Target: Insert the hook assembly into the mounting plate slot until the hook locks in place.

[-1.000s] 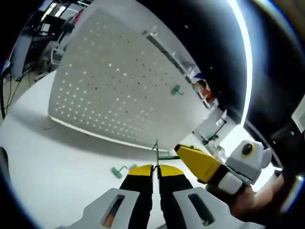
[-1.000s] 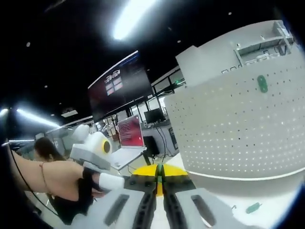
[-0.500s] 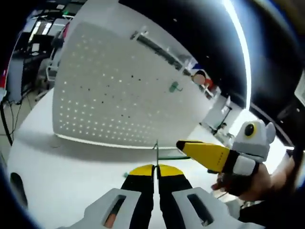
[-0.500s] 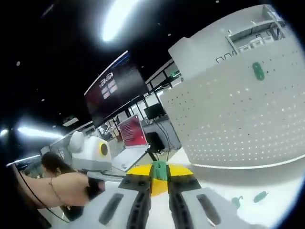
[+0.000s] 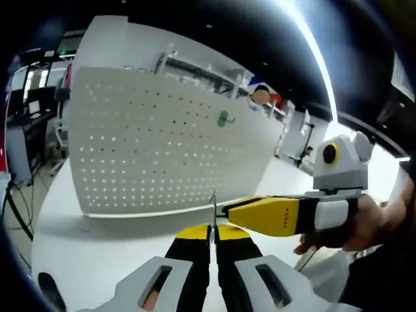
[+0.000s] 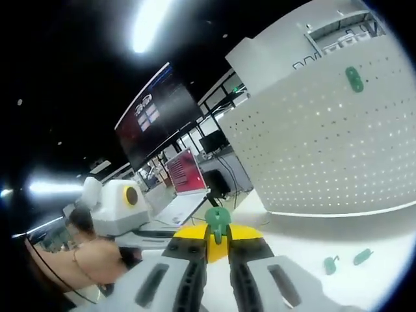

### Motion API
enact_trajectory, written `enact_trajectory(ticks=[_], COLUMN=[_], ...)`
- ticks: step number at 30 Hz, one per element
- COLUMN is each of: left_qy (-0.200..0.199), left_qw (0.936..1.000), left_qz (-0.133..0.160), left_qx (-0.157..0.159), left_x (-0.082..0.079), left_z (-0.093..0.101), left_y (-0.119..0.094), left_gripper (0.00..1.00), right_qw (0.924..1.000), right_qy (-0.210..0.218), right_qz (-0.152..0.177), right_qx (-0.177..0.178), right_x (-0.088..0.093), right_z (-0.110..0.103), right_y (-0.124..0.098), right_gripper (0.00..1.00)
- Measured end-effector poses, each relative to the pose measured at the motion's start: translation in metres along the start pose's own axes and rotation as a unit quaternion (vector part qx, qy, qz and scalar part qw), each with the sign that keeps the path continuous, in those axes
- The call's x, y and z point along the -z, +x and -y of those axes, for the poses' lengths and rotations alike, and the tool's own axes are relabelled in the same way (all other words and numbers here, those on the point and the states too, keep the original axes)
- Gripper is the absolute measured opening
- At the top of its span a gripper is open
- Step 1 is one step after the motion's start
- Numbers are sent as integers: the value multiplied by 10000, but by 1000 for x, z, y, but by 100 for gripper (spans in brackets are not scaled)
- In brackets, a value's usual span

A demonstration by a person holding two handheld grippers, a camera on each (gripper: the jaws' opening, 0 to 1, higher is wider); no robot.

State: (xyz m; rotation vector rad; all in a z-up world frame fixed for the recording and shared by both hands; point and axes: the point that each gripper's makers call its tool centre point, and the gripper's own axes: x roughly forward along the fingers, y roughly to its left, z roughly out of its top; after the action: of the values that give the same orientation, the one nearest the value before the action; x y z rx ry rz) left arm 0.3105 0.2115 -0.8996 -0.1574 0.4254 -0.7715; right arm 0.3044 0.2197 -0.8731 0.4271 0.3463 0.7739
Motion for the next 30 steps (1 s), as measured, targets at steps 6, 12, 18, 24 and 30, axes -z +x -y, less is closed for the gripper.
enact_trajectory(ticks=[6, 12, 18, 24, 30], left_qy=[109, 348, 637, 671, 557], left_qw=[9999, 9993, 9978, 9977, 9982], left_qz=[75, 119, 0, -52, 0], left_qx=[-12, -86, -170, -72, 213], left_x=[-2, -4, -3, -2, -1], left_z=[1, 1, -2, -1, 6], left_y=[-1, -3, -4, -4, -2], left_gripper=[1, 1, 2, 4, 19], right_qw=[9999, 9999, 9999, 10000, 9999], right_qy=[99, 156, 141, 95, -68], right_qz=[1, 1, -9, -5, 75], right_qx=[-43, -39, -14, -20, -56], right_x=[0, 0, 3, 3, -6], right_z=[-1, -2, -3, -3, -4], right_y=[1, 1, 2, 0, -2], right_gripper=[3, 2, 0, 0, 0])
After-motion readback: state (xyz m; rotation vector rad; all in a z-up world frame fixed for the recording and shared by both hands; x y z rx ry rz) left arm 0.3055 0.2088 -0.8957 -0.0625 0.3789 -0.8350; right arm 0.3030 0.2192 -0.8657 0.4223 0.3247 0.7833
